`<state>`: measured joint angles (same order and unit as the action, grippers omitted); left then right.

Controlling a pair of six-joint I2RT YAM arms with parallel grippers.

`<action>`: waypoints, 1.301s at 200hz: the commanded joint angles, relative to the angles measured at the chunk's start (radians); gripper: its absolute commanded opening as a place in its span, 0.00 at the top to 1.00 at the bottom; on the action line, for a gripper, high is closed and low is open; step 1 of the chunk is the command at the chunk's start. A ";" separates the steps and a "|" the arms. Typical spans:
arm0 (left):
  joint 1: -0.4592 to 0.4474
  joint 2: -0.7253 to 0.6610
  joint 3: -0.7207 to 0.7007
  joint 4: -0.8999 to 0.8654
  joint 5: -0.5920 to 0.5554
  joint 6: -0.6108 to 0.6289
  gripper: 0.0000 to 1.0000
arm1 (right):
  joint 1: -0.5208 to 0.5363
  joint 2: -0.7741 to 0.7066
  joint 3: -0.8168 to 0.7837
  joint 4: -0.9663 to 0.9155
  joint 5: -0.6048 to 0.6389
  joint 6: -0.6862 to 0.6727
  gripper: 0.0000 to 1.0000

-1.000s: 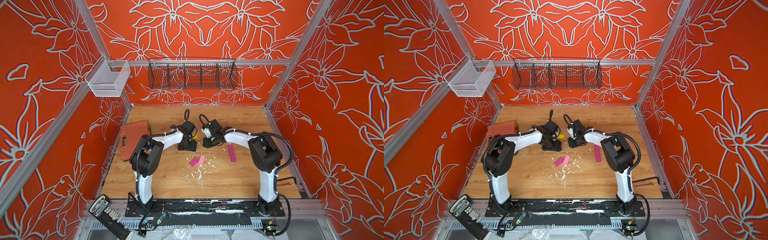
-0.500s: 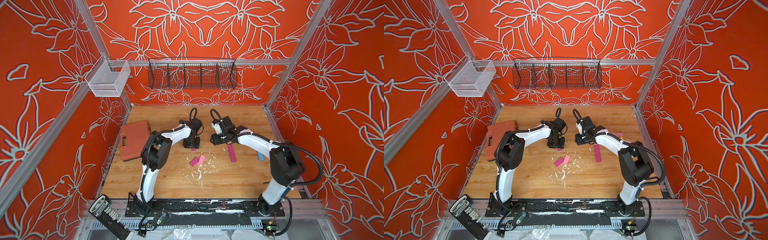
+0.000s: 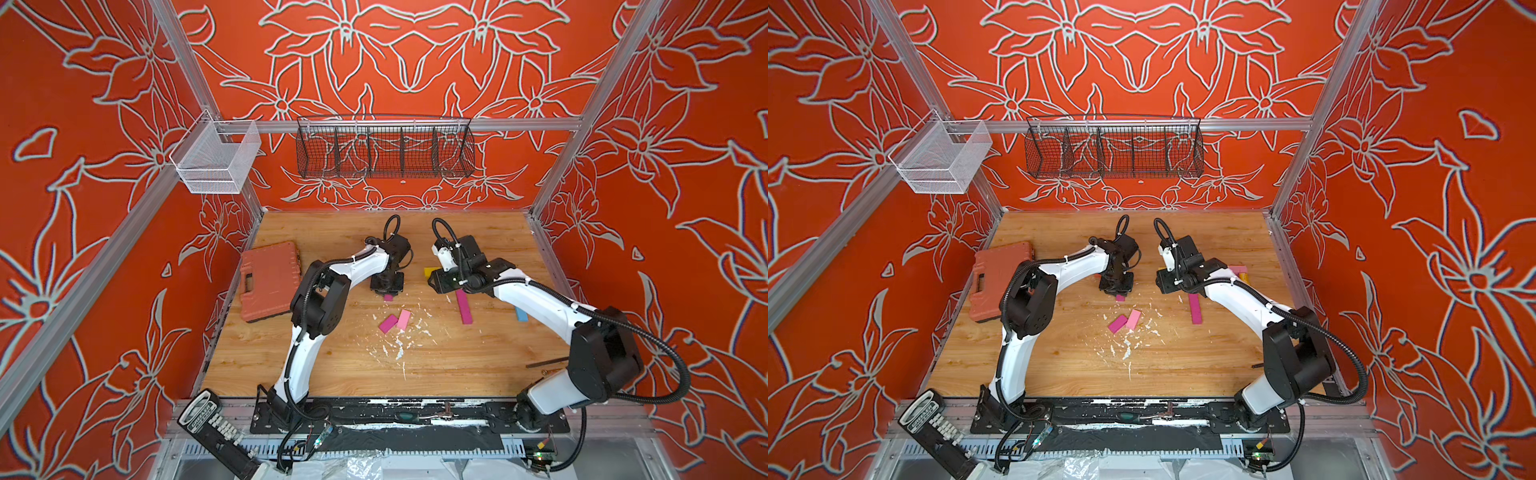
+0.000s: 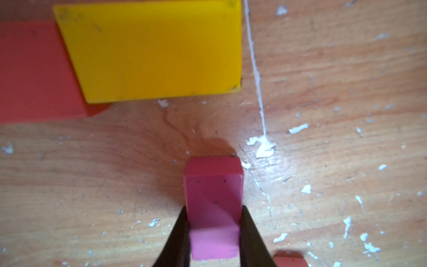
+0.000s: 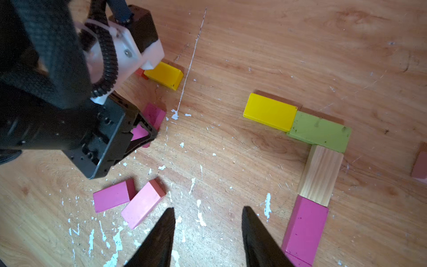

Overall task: Assemble the number 7 with building blocks
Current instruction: Assemble the building block at the center of the board.

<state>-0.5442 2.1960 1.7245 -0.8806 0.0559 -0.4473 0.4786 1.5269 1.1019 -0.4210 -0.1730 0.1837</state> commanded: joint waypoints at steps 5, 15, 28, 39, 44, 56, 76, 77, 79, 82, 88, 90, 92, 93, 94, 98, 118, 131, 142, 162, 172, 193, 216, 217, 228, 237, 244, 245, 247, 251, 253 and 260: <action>-0.005 0.041 0.034 -0.041 -0.002 -0.010 0.80 | -0.006 -0.028 -0.021 -0.009 0.007 -0.012 0.50; -0.005 0.049 0.041 -0.042 0.001 -0.012 0.80 | -0.007 -0.030 -0.023 -0.006 0.003 -0.012 0.50; -0.005 0.058 0.048 -0.041 0.008 -0.015 0.80 | -0.006 -0.031 -0.025 -0.004 -0.002 -0.012 0.50; -0.005 0.064 0.055 -0.042 0.013 -0.016 0.80 | -0.006 -0.033 -0.025 -0.003 -0.003 -0.010 0.50; -0.005 0.067 0.057 -0.041 0.013 -0.019 0.80 | -0.006 -0.034 -0.025 -0.002 -0.006 -0.010 0.50; -0.003 0.072 0.065 -0.046 0.014 -0.019 0.80 | -0.007 -0.035 -0.025 -0.003 -0.008 -0.010 0.50; 0.000 0.080 0.069 -0.050 0.012 -0.024 0.80 | -0.006 -0.035 -0.025 -0.001 -0.010 -0.013 0.50; 0.000 0.080 0.070 -0.050 0.012 -0.024 0.80 | -0.007 -0.036 -0.025 -0.001 -0.010 -0.013 0.50; 0.001 0.081 0.070 -0.050 0.012 -0.024 0.80 | -0.006 -0.035 -0.025 -0.001 -0.010 -0.013 0.50; 0.001 0.081 0.070 -0.049 0.013 -0.025 0.80 | -0.007 -0.034 -0.025 -0.001 -0.010 -0.013 0.50; 0.004 0.083 0.069 -0.045 0.018 -0.024 0.80 | -0.007 -0.034 -0.024 0.001 -0.010 -0.015 0.50; 0.004 0.083 0.068 -0.044 0.020 -0.024 0.80 | -0.008 -0.033 -0.024 0.000 -0.010 -0.014 0.50; 0.004 0.083 0.068 -0.043 0.021 -0.023 0.80 | -0.007 -0.034 -0.024 0.000 -0.011 -0.015 0.50; 0.005 0.083 0.068 -0.042 0.023 -0.023 0.80 | -0.006 -0.032 -0.024 0.000 -0.011 -0.015 0.49; 0.005 0.083 0.068 -0.042 0.023 -0.023 0.80 | -0.007 -0.033 -0.024 0.001 -0.011 -0.015 0.50; 0.006 0.084 0.067 -0.041 0.028 -0.022 0.80 | -0.006 -0.032 -0.022 0.001 -0.011 -0.015 0.50; 0.009 0.089 0.076 -0.040 0.033 -0.020 0.80 | -0.007 -0.028 -0.022 0.004 -0.014 -0.012 0.50; 0.010 0.093 0.079 -0.039 0.033 -0.018 0.80 | -0.006 -0.028 -0.022 0.005 -0.015 -0.012 0.50; 0.013 0.096 0.079 -0.038 0.034 -0.019 0.80 | -0.006 -0.028 -0.023 0.005 -0.016 -0.015 0.50; 0.016 0.101 0.084 -0.033 0.043 -0.012 0.80 | -0.006 -0.025 -0.023 0.007 -0.016 -0.016 0.50; 0.016 0.103 0.088 -0.032 0.048 -0.009 0.80 | -0.006 -0.024 -0.024 0.009 -0.017 -0.016 0.50; 0.016 0.108 0.095 -0.034 0.051 -0.008 0.80 | -0.006 -0.017 -0.022 0.013 -0.020 -0.016 0.50; 0.020 0.111 0.097 -0.035 0.048 -0.008 0.80 | -0.006 -0.014 -0.022 0.017 -0.023 -0.014 0.50; 0.020 0.111 0.096 -0.035 0.048 -0.008 0.80 | -0.006 -0.014 -0.022 0.018 -0.023 -0.015 0.50; 0.023 0.114 0.099 -0.036 0.051 -0.008 0.80 | -0.006 -0.013 -0.021 0.017 -0.023 -0.016 0.50; 0.026 0.117 0.101 -0.035 0.054 -0.007 0.80 | -0.006 -0.011 -0.019 0.018 -0.024 -0.016 0.50; 0.027 0.118 0.101 -0.034 0.056 -0.007 0.80 | -0.006 -0.010 -0.019 0.020 -0.025 -0.017 0.50; 0.027 0.118 0.102 -0.034 0.056 -0.007 0.80 | -0.007 -0.010 -0.020 0.019 -0.026 -0.017 0.50; 0.028 0.117 0.102 -0.034 0.057 -0.007 0.80 | -0.006 -0.009 -0.018 0.018 -0.025 -0.017 0.50; 0.029 0.117 0.101 -0.032 0.059 -0.007 0.80 | -0.006 -0.010 -0.016 0.019 -0.025 -0.018 0.50; 0.029 0.116 0.101 -0.031 0.059 -0.006 0.80 | -0.006 -0.009 -0.016 0.019 -0.026 -0.017 0.50; 0.030 0.117 0.102 -0.030 0.061 -0.007 0.79 | -0.006 -0.007 -0.014 0.018 -0.027 -0.017 0.50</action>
<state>-0.5251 2.2589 1.8256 -0.9161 0.1059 -0.4572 0.4770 1.5150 1.0908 -0.4129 -0.1902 0.1749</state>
